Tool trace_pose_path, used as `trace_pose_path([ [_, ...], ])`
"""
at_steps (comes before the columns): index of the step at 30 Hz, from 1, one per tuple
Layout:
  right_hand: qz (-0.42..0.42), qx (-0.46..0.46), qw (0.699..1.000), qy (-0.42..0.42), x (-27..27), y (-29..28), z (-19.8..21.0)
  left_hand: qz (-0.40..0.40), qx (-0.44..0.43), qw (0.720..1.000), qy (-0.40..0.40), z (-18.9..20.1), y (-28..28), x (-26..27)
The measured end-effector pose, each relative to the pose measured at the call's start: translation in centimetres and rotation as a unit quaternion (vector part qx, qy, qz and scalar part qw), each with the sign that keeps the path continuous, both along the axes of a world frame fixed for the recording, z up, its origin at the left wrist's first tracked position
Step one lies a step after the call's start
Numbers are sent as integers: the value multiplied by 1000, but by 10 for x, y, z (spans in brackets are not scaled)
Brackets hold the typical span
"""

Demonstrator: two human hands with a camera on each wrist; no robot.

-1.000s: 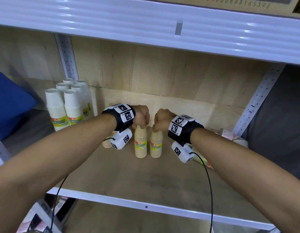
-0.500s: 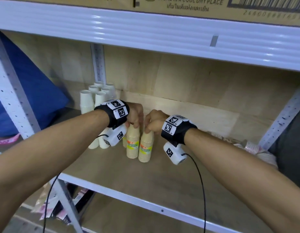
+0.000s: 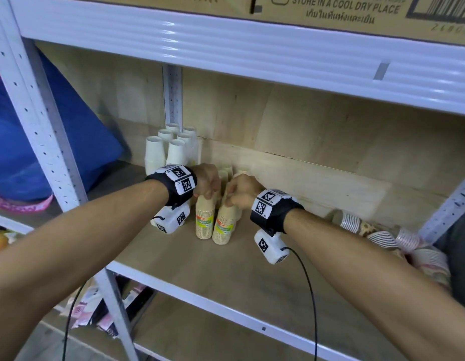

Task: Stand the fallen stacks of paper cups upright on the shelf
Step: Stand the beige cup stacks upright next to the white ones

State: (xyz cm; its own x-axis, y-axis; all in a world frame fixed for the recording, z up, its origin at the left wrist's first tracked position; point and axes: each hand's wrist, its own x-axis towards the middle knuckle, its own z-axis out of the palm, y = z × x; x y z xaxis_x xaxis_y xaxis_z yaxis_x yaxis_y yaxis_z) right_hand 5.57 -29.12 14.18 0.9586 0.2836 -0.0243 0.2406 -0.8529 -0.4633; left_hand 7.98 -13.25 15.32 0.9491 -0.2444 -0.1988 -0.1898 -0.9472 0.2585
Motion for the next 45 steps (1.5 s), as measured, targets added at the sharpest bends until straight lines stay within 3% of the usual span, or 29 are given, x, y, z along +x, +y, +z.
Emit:
trace_pose_path([
  [7,1,4,1000,-22,0,1,-5,-3,-9,999,-42,-5,4,2],
  [18,-54,7,998,-37,10,-20,1,-10,-66,993,-98,31,-16,12],
  [31,-196,-40,979,-41,-11,-165,18,-120,-79,983,-111,50,-131,22],
  [40,-284,-113,952,15,-55,-249,2,-225,-81,968,-81,26,-221,27],
  [45,-321,-116,938,55,-73,-285,-29,-264,-78,960,-56,0,-262,28],
])
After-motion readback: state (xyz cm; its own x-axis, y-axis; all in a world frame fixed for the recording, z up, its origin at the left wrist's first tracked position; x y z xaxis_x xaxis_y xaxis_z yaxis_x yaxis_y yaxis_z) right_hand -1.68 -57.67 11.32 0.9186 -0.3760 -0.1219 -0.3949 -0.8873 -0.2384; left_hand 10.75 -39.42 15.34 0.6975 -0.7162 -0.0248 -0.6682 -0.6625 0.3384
